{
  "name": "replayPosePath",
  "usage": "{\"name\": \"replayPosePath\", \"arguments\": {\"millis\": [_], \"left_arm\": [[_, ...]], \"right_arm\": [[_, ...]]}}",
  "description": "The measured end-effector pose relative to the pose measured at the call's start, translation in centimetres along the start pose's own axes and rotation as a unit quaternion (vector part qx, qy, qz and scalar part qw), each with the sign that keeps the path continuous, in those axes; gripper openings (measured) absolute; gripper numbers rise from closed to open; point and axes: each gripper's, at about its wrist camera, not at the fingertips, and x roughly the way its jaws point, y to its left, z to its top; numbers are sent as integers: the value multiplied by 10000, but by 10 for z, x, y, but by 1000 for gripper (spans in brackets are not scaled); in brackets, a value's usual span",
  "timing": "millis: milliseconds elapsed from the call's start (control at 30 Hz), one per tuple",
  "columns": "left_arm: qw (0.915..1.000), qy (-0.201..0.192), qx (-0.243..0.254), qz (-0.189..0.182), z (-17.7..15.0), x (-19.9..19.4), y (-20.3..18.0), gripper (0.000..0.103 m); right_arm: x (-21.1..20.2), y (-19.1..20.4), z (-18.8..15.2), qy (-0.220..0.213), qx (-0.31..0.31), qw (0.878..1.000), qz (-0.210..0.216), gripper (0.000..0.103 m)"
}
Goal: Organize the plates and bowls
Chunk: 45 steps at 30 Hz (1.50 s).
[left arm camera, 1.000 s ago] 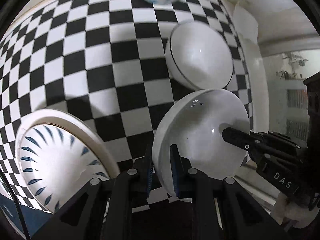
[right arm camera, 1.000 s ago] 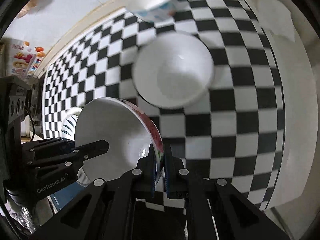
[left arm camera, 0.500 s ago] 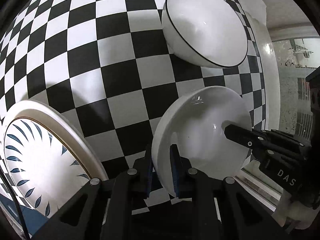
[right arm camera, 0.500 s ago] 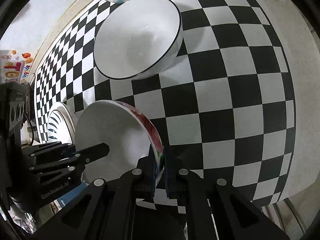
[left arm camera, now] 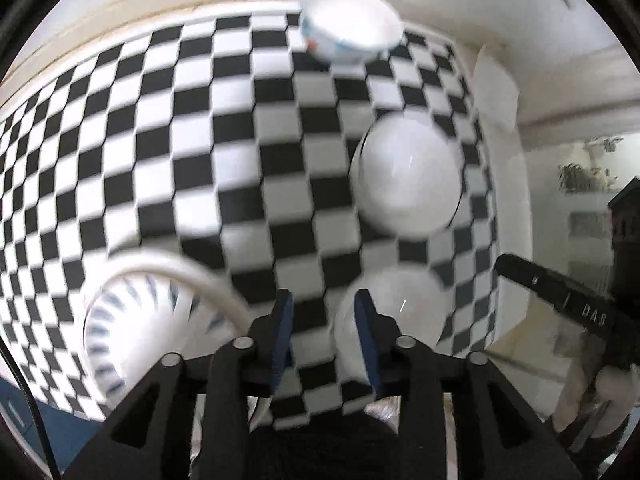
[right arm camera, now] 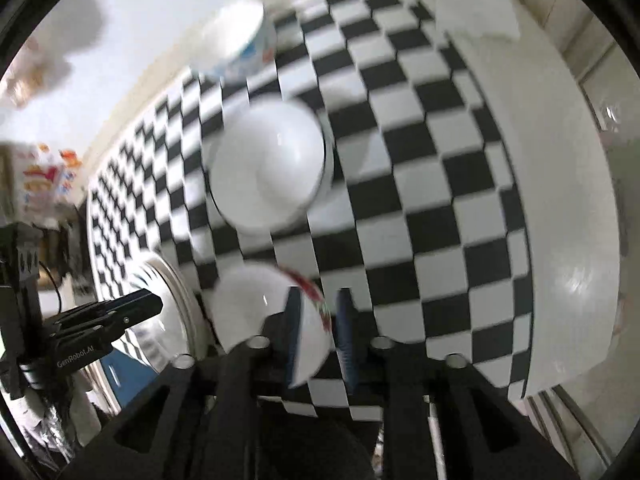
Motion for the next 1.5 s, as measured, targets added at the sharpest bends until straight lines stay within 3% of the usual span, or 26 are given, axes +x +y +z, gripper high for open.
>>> {"name": "replayPosePath", "arguments": {"millis": [33, 100, 200, 300, 400, 433, 467, 500, 533, 700, 967, 1267, 1500], "left_arm": [[9999, 32, -5, -100, 9, 4, 0, 38], [9991, 200, 3, -383, 30, 19, -3, 39], [9971, 462, -42, -601, 60, 45, -8, 39], [9967, 627, 34, -507, 77, 62, -15, 39], [9973, 670, 208, -228, 87, 81, -21, 36], [9973, 661, 253, -169, 89, 87, -23, 35], [9971, 675, 294, -196, 89, 91, -24, 23], [9969, 691, 339, -173, 89, 94, -25, 20], [9970, 651, 410, -87, 88, 95, -28, 20], [9970, 619, 458, -1, 85, 95, -31, 19], [9978, 297, 596, 13, 63, 59, -37, 19], [9965, -2, 818, -167, 24, 13, -43, 19], [9956, 7, 906, -246, -9, 0, -44, 19]], "right_arm": [[-3, 0, 10, -75, 6, 10000, 24, 45], [0, -2, 28, -97, 29, 9999, -15, 54], [19, -6, 55, -4, 169, 9998, 41, 54], [43, -10, 76, 227, 247, 9992, 226, 53], [62, -12, 87, 276, 276, 9990, 197, 45], [70, -13, 92, 319, 286, 9989, 168, 37], [75, -13, 95, 363, 289, 9988, 165, 31], [80, -13, 97, 400, 292, 9986, 181, 19], [85, -13, 99, 453, 300, 9983, 221, 11], [88, -11, 99, 415, 263, 9988, 83, 10], [60, 4, 85, 256, 136, 9995, 136, 10], [6, 22, 50, -30, -110, 9998, 168, 10], [-19, 23, 14, -151, -56, 9994, 320, 10]]}}
